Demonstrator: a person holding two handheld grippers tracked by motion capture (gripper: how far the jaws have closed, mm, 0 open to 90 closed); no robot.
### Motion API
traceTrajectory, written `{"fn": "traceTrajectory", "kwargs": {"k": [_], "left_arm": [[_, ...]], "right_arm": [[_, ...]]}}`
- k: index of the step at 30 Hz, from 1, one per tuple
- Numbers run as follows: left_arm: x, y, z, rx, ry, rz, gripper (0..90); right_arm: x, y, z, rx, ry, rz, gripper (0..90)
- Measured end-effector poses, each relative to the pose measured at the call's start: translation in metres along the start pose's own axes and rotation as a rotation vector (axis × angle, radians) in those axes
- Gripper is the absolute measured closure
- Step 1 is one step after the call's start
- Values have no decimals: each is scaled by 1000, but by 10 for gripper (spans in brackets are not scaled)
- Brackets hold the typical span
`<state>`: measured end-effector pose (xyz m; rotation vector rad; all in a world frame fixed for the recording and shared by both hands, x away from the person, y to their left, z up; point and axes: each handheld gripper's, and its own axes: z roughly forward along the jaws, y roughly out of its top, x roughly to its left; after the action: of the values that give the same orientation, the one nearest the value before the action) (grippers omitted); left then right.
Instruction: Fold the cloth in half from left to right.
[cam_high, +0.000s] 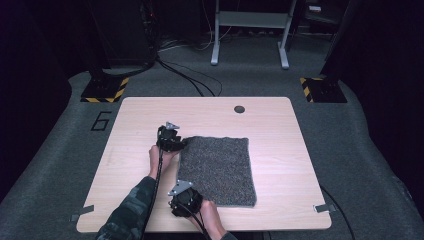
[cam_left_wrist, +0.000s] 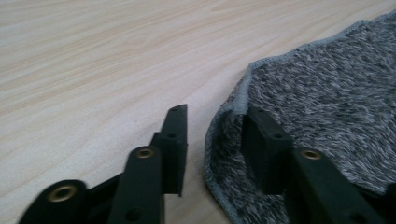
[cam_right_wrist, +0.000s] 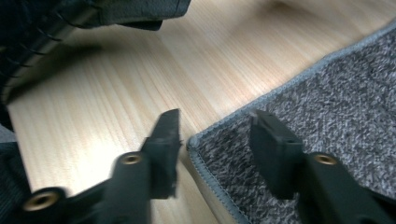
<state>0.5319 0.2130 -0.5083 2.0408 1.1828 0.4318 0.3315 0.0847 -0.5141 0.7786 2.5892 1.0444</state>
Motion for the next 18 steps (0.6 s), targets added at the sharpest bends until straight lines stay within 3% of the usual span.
{"fn": "traceTrajectory", "kwargs": {"k": [4,8,14,18], "left_arm": [[-1,-1,3,-6,2,14,771],[-5,-1,5,-23,2,10,859],[-6,2,2,-27,6,22,877],[-4,4,-2,-36,16,6,879]], "right_arm": [[1,-3,2,3,3,-9,709],[3,-5,1,-5,6,7,820],[3,-7,-2,-40,30,19,874],[4,-6,-10,-56,34,22,877]]}}
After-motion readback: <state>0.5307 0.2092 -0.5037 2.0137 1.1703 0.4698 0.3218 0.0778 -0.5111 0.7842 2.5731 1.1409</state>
